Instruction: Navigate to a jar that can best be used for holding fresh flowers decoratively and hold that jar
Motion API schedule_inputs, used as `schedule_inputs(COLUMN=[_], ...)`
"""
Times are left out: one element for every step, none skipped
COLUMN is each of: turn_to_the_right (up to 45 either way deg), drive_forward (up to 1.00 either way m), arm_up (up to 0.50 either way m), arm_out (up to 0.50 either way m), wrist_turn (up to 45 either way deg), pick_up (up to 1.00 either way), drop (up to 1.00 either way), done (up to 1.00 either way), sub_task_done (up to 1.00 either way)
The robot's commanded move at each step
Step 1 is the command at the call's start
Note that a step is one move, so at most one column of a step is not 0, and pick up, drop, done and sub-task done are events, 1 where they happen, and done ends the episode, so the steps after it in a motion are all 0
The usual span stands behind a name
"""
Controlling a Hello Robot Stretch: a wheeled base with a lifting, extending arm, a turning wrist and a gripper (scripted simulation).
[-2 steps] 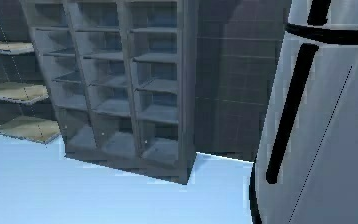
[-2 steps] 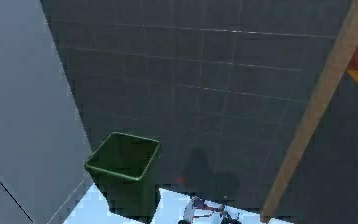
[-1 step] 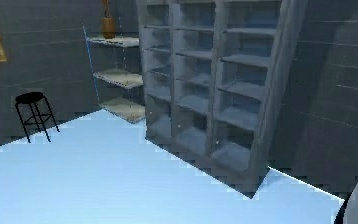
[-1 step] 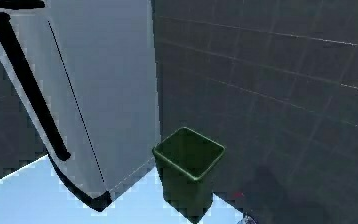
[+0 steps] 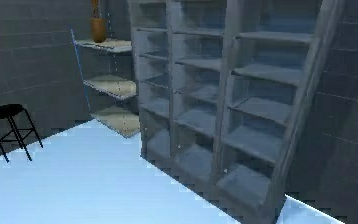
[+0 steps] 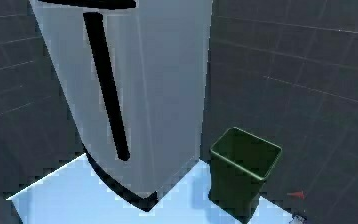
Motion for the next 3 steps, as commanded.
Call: schedule_inputs(turn_to_the_right=[-42.0, 0.0, -6.0], drive_forward=[0.00, 0.10, 0.00], arm_up=[0.00, 0.00, 0.00], arm_out=[0.00, 0.00, 0.00], wrist_turn=[0.0, 0.0, 0.0], pick_up=[0.00, 0.00, 0.00], drop=[0.00, 0.00, 0.00], done=[0.00, 0.00, 0.00], sub_task_done=[0.00, 0.00, 0.00])
